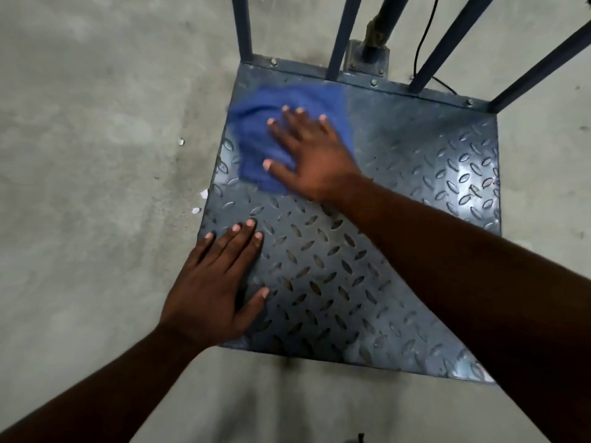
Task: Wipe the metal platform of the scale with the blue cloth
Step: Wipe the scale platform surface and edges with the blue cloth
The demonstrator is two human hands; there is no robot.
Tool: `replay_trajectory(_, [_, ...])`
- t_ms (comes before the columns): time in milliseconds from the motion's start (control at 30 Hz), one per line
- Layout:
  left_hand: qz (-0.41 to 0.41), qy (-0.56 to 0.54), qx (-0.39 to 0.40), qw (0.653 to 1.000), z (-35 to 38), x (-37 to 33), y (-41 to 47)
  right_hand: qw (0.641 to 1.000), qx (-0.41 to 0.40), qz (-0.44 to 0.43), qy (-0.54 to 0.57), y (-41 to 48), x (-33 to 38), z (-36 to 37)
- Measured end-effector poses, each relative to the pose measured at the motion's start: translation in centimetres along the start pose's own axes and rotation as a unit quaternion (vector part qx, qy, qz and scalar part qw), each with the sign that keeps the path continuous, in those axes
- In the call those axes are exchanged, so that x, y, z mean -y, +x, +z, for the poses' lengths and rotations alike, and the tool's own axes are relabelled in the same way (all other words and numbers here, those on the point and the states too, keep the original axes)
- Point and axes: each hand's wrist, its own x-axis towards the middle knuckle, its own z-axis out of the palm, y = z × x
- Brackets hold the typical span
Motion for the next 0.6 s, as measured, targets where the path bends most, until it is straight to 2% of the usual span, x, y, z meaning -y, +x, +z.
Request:
replay_trajectory(67, [0.001,-0.002,-0.006,1.000,0.1,0.0,0.0,0.982,-0.013,0.189,0.011,1.2,-2.5,-1.1])
replay_trajectory(100, [0.001,-0.004,-0.005,1.000,0.1,-0.1,0.0,0.971,-0.007,0.240,0.016,1.5,-2.5,-1.2])
replay_trajectory(133, [0.001,-0.006,-0.004,1.000,0.1,-0.1,0.1,0.973,0.001,0.231,0.012,1.6,-1.4,-1.1])
replay_trajectory(167, [-0.002,-0.009,-0.003,1.000,0.0,-0.1,0.0,0.986,0.012,0.164,0.004,1.5,0.5,-0.8])
replay_trajectory(200, [-0.007,-0.012,-0.004,1.000,0.0,-0.2,-0.1,0.998,0.026,0.062,-0.002,1.1,2.5,-0.3])
replay_trajectory(267, [-0.016,-0.010,-0.011,1.000,-0.1,-0.2,-0.2,0.993,0.039,-0.113,-0.012,0.7,4.7,0.5])
replay_trajectory(300, [-0.016,-0.012,-0.015,1.000,-0.1,-0.3,-0.2,0.992,0.036,-0.124,-0.011,1.1,4.3,0.2])
replay_trajectory(333, [-0.017,-0.016,-0.017,1.000,0.0,-0.3,-0.2,0.997,0.031,-0.074,-0.014,1.8,3.7,-0.2])
replay_trajectory(367, [-0.018,-0.019,-0.019,0.999,-0.1,-0.3,-0.3,0.999,0.023,0.025,-0.013,2.4,2.6,-0.5])
replay_trajectory(400, [-0.021,-0.022,-0.022,0.999,-0.1,-0.2,-0.3,0.991,0.019,0.133,-0.005,2.8,1.9,-0.6])
replay_trajectory(433, [-0.023,-0.023,-0.025,0.999,-0.1,-0.1,-0.3,0.980,0.015,0.197,0.001,2.9,2.0,-0.5])
replay_trajectory(467, [-0.022,-0.022,-0.024,0.999,-0.1,-0.1,-0.2,0.982,0.019,0.188,-0.001,2.9,2.9,-0.6])
replay_trajectory(500, [-0.019,-0.021,-0.019,0.999,-0.2,-0.1,-0.1,0.994,0.030,0.104,-0.016,2.7,4.1,-0.6])
replay_trajectory(533, [-0.018,-0.021,-0.016,0.999,-0.2,-0.2,-0.1,0.998,0.048,-0.022,-0.028,1.9,5.1,-0.4])
replay_trajectory(567, [-0.023,-0.020,-0.018,0.999,-0.3,-0.1,-0.1,0.987,0.059,-0.143,-0.034,1.5,5.7,0.2])
replay_trajectory(600, [-0.029,-0.019,-0.019,0.999,-0.3,0.0,-0.1,0.977,0.055,-0.203,-0.032,1.8,5.4,0.3])
